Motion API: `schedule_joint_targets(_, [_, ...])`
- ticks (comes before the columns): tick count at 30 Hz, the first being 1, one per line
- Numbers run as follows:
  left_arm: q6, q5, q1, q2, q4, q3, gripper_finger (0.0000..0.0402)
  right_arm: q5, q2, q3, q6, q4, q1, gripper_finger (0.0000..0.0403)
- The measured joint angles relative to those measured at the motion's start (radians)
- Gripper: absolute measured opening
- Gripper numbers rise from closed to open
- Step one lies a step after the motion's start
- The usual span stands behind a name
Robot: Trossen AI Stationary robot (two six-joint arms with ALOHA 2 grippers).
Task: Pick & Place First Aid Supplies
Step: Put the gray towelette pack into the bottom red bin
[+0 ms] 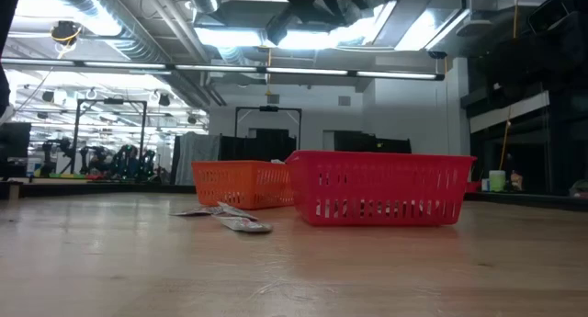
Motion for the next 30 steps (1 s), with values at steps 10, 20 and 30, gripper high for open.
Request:
schedule_joint_targets(10, [0.332, 0.032, 0.0, 0.0, -0.001, 0.01, 0.0003, 0.0, 0.0, 0.0, 0.0, 0.0, 0.0, 0.0163])
schedule_joint_targets(20, [0.576, 0.151, -0.007, -0.001, -0.062, 0.01, 0.0003, 0.0, 0.0, 0.0, 0.0, 0.0, 0.0, 0.0163])
schedule_joint_targets(30, [0.384, 1.255, -0.006, -0.001, 0.193, 0.01, 0.0003, 0.0, 0.0, 0.0, 0.0, 0.0, 0.0, 0.0163])
